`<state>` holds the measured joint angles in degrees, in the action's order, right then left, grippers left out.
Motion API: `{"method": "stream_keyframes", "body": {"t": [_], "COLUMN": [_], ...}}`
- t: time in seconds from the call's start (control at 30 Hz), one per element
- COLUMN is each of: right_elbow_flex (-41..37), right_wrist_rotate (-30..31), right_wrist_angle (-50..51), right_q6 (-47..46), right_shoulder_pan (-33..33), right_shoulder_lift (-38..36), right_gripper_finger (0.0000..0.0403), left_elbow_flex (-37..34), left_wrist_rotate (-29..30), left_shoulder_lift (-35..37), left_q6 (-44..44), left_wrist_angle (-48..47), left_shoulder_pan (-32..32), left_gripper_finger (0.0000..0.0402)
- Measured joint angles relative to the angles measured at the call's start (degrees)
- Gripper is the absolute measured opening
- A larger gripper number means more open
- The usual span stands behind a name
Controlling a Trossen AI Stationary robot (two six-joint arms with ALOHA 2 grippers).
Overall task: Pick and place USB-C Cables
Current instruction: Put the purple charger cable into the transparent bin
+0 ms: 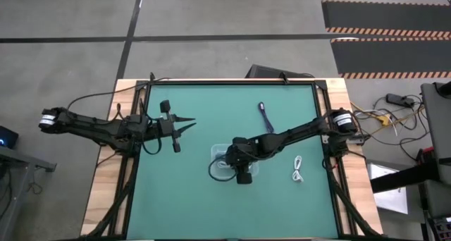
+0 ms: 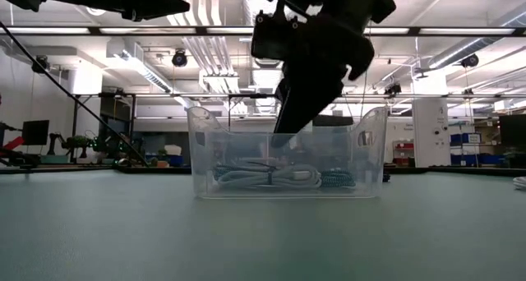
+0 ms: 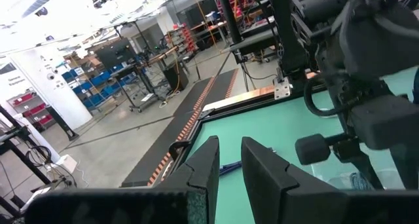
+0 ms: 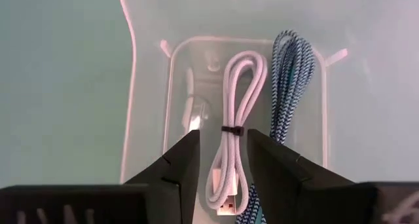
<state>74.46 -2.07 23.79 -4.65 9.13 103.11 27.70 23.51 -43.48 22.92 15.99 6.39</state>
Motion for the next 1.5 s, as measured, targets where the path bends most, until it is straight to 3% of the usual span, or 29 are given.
{"method": "stream_keyframes", "body": {"t": [0.33, 0.63, 0.87, 1.17, 1.5], "right_elbow_flex": [0.0, 0.0, -0.07, -1.21, -8.94], "right_wrist_rotate": [0.91, 11.85, 12.7, 12.78, 12.75], "right_wrist_angle": [1.76, 7.8, 16.25, 19.32, 21.19], "right_q6": [-0.94, -3.26, -11.1, -18.27, -21.8], "right_shoulder_pan": [-0.02, -1.97, -7.85, -16.9, -27.8], "right_shoulder_lift": [-7.35, -15.32, -17.96, -17.81, -17.77], "right_gripper_finger": [0.0102, 0.0094, 0.0107, 0.0118, 0.0119], "left_elbow_flex": [0.0, 0.0, 0.0, 0.0, 0.0], "left_wrist_rotate": [0.0, 0.0, -0.01, -0.01, 0.0], "left_shoulder_lift": [0.0, 0.0, 0.0, 0.0, 0.0], "left_q6": [-0.02, -0.04, -0.04, -0.07, -0.07], "left_wrist_angle": [0.0, 0.0, 0.0, 0.0, 0.0], "left_shoulder_pan": [0.0, -0.01, 0.0, 0.0, 0.0], "left_gripper_finger": [0.0049, 0.0049, 0.0049, 0.0049, 0.0049]}}
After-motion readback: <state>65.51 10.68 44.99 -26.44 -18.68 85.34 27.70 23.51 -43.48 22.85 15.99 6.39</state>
